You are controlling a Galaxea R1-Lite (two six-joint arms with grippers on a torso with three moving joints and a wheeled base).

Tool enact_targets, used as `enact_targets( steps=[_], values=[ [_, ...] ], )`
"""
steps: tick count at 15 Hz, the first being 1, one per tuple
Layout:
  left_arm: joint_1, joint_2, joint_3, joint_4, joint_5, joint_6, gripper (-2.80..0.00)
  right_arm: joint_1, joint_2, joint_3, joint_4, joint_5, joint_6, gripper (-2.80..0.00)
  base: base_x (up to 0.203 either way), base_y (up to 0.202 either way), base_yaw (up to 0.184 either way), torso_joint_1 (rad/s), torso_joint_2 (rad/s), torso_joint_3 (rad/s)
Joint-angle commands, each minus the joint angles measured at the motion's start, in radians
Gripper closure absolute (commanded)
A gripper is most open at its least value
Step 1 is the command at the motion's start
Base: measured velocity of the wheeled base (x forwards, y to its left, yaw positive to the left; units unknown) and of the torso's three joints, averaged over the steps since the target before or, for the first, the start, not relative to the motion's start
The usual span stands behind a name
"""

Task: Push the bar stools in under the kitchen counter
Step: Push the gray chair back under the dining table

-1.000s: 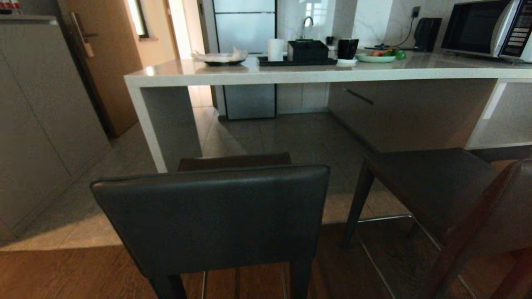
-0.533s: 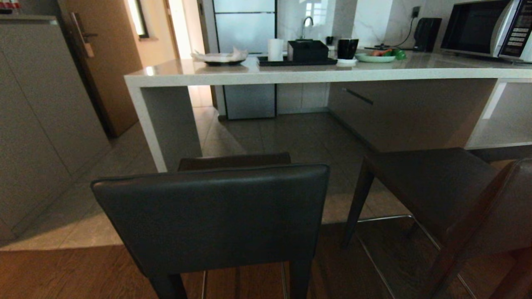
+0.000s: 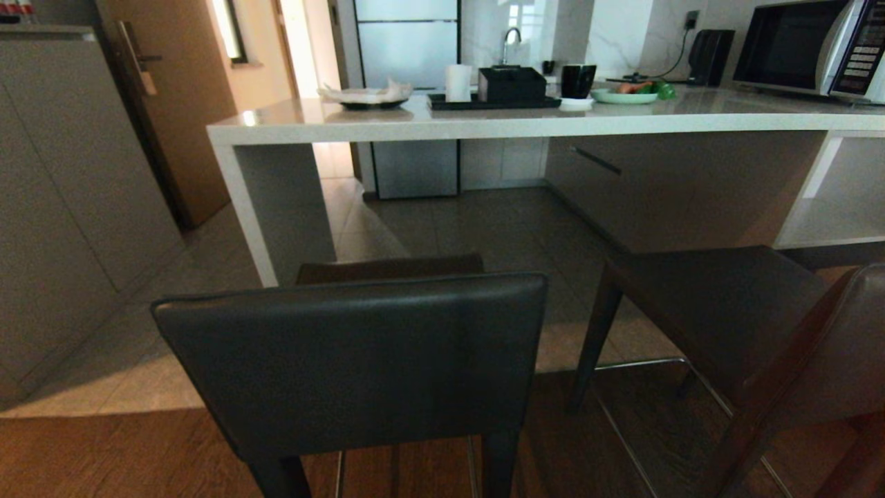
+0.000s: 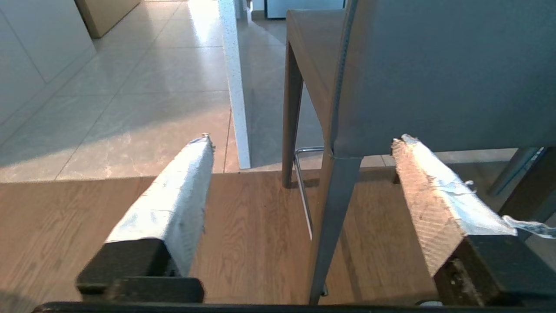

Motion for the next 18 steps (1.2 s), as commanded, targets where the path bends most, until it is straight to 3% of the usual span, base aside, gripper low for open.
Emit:
enact_targets(
  steps=[1, 13, 15, 18],
  values=[
    [0.002, 0.001, -0.001, 0.001, 0.0, 0.0, -2.8, 0.0, 0.001, 0.002, -0.001, 0.0, 0.001, -2.8, 0.0, 0.0, 0.0, 0.0, 0.0, 0.0],
    [0.001, 0.001, 0.001, -0.013, 0.002, -0.006, -2.8, 0.0, 0.0, -0.012, -0.014, 0.005, -0.006, -2.8, 0.0, 0.0, 0.0, 0.0, 0.0, 0.0],
    [0.001, 0.021, -0.086, -0.03, -0.019, -0.021, -2.8, 0.001, 0.033, -0.139, -0.009, 0.027, -0.002, -2.8, 0.0, 0.0, 0.0, 0.0, 0.0, 0.0],
    [-0.02, 0.236, -0.385, -0.027, -0.118, -0.033, -2.8, 0.012, 0.222, -0.285, -0.011, 0.08, -0.003, -2.8, 0.0, 0.0, 0.0, 0.0, 0.0, 0.0]
  ],
)
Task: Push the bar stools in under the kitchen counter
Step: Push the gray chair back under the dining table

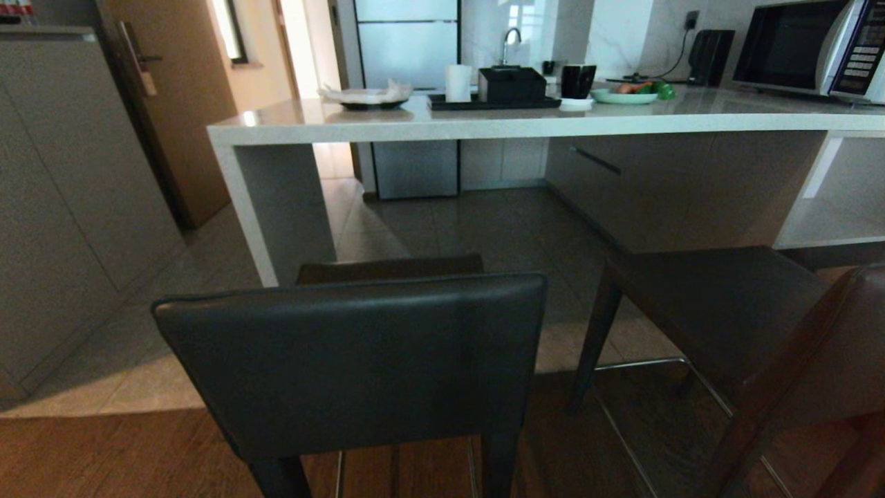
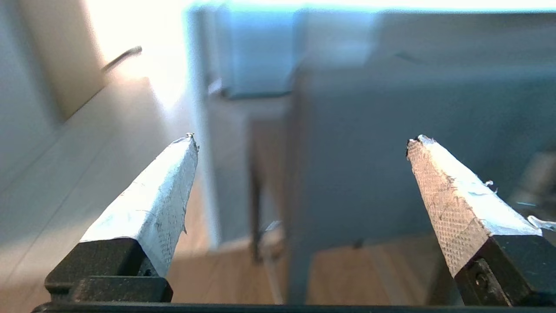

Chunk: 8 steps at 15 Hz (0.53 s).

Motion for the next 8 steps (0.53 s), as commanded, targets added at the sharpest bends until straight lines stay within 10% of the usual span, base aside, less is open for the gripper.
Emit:
enact_targets(
  steps=[1, 8],
  values=[
    [-0.03, 0.185, -0.11, -0.017, -0.033, 0.012, -2.8, 0.007, 0.168, -0.065, -0.032, 0.028, -0.005, -2.8, 0.0, 0.0, 0.0, 0.0, 0.0, 0.0],
    [-0.178, 0.28, 0.051, -0.101, -0.237, 0.04, -2.8, 0.017, 0.533, -0.084, -0.294, 0.303, -0.045, -2.8, 0.0, 0.0, 0.0, 0.0, 0.0, 0.0]
  ],
)
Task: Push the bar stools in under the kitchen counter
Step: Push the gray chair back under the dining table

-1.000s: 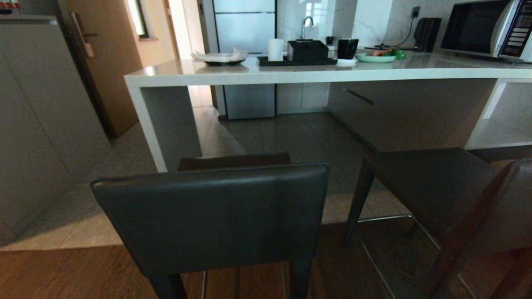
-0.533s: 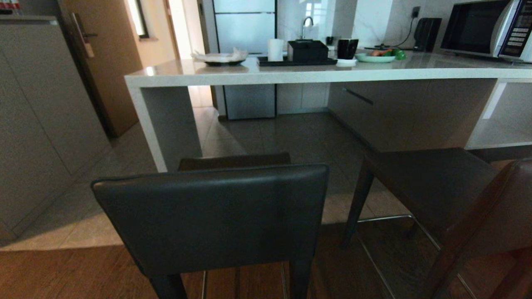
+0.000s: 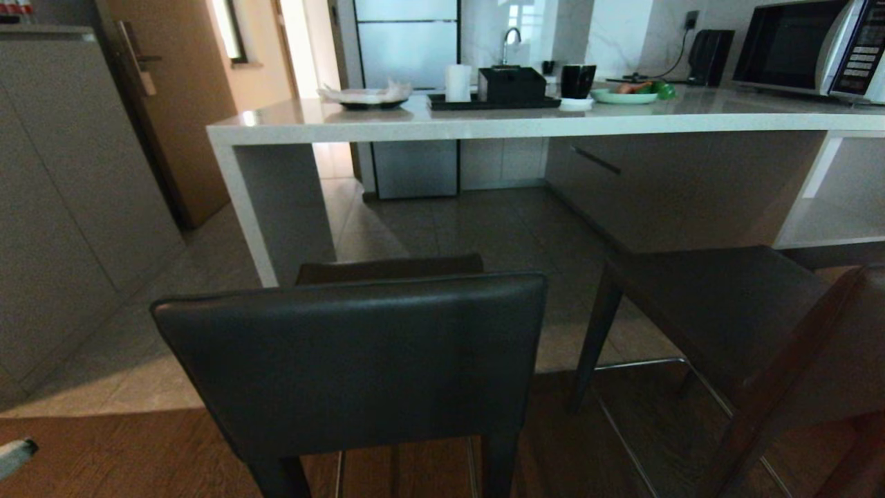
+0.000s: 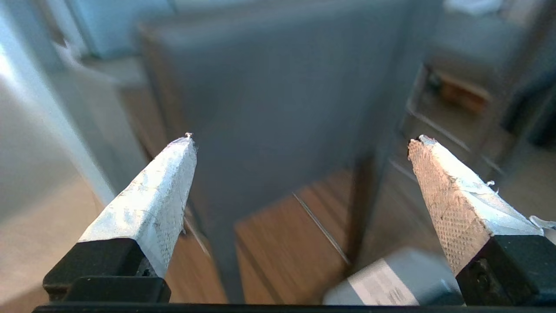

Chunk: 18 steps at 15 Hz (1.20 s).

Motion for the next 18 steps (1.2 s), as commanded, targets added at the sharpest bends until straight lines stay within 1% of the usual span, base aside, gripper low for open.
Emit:
enact_targets(
  steps=[1, 3, 4, 5, 7, 10, 12, 14, 15, 17, 18],
  values=[
    [-0.006, 0.048, 0.028, -0.003, -0.01, 0.0, -2.8, 0.025, 0.162, 0.002, -0.064, 0.032, -0.002, -2.8, 0.0, 0.0, 0.0, 0.0, 0.0, 0.0],
    [-0.013, 0.1, 0.035, -0.013, -0.017, -0.003, -2.8, 0.16, 0.232, 0.001, -0.108, 0.058, 0.0, -2.8, 0.0, 0.0, 0.0, 0.0, 0.0, 0.0],
    [-0.017, 0.134, 0.043, -0.044, -0.028, -0.004, -2.8, 0.197, 0.282, -0.002, -0.125, 0.066, -0.001, -2.8, 0.0, 0.0, 0.0, 0.0, 0.0, 0.0],
    [-0.018, 0.182, 0.053, -0.09, -0.04, -0.004, -2.8, 0.218, 0.336, -0.009, -0.153, 0.076, -0.001, -2.8, 0.0, 0.0, 0.0, 0.0, 0.0, 0.0],
    [-0.019, 0.304, 0.068, -0.2, -0.055, -0.004, -2.8, 0.289, 0.434, -0.043, -0.209, 0.087, 0.003, -2.8, 0.0, 0.0, 0.0, 0.0, 0.0, 0.0],
    [-0.019, 0.498, 0.074, -0.373, -0.085, -0.004, -2.8, 0.406, 0.546, -0.089, -0.232, 0.089, 0.006, -2.8, 0.0, 0.0, 0.0, 0.0, 0.0, 0.0],
    [-0.014, 0.579, 0.075, -0.434, -0.122, -0.005, -2.8, 0.482, 0.604, -0.092, -0.235, 0.086, 0.004, -2.8, 0.0, 0.0, 0.0, 0.0, 0.0, 0.0],
    [-0.007, 0.617, 0.071, -0.447, -0.133, -0.007, -2.8, 0.515, 0.671, -0.094, -0.246, 0.088, 0.001, -2.8, 0.0, 0.0, 0.0, 0.0, 0.0, 0.0],
    [0.012, 0.622, 0.069, -0.447, -0.134, -0.006, -2.8, 0.52, 0.715, -0.096, -0.276, 0.088, 0.001, -2.8, 0.0, 0.0, 0.0, 0.0, 0.0, 0.0],
    [0.062, 0.609, 0.062, -0.446, -0.128, -0.007, -2.8, 0.523, 0.815, -0.098, -0.389, 0.073, 0.0, -2.8, 0.0, 0.0, 0.0, 0.0, 0.0, 0.0],
    [0.095, 0.578, 0.061, -0.442, -0.125, -0.008, -2.8, 0.527, 0.859, -0.1, -0.454, 0.05, 0.001, -2.8, 0.0, 0.0, 0.0, 0.0, 0.0, 0.0]
  ],
)
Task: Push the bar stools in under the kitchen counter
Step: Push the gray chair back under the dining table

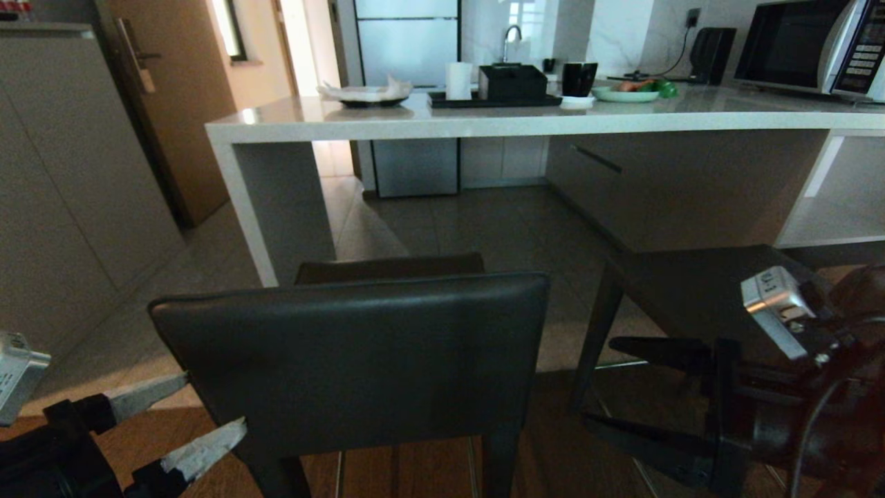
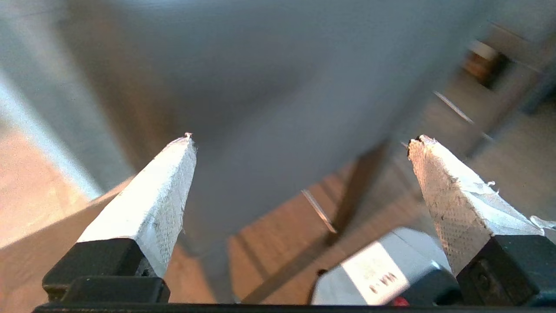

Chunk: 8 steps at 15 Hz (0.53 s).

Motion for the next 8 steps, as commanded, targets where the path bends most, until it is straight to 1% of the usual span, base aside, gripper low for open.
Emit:
enact_targets(
  steps=[1, 2, 4, 6, 8],
  values=[
    [0.064, -0.03, -0.001, 0.003, -0.004, -0.002, -2.8, 0.014, 0.119, -0.003, -0.091, -0.027, 0.002, -2.8, 0.0, 0.0, 0.0, 0.0, 0.0, 0.0],
    [0.109, -0.032, -0.001, 0.008, -0.01, -0.003, -2.8, 0.024, 0.139, -0.01, -0.111, -0.041, 0.003, -2.8, 0.0, 0.0, 0.0, 0.0, 0.0, 0.0],
    [0.18, -0.017, -0.005, 0.013, -0.053, -0.003, -2.8, 0.069, 0.157, -0.039, -0.115, -0.053, 0.005, -2.8, 0.0, 0.0, 0.0, 0.0, 0.0, 0.0],
    [0.211, 0.032, -0.007, 0.007, -0.06, 0.0, -2.8, 0.102, 0.185, -0.06, -0.115, -0.1, 0.006, -2.8, 0.0, 0.0, 0.0, 0.0, 0.0, 0.0],
    [0.262, 0.087, -0.02, 0.003, -0.093, 0.002, -2.8, 0.107, 0.211, -0.064, -0.119, -0.116, 0.006, -2.8, 0.0, 0.0, 0.0, 0.0, 0.0, 0.0]
  ],
)
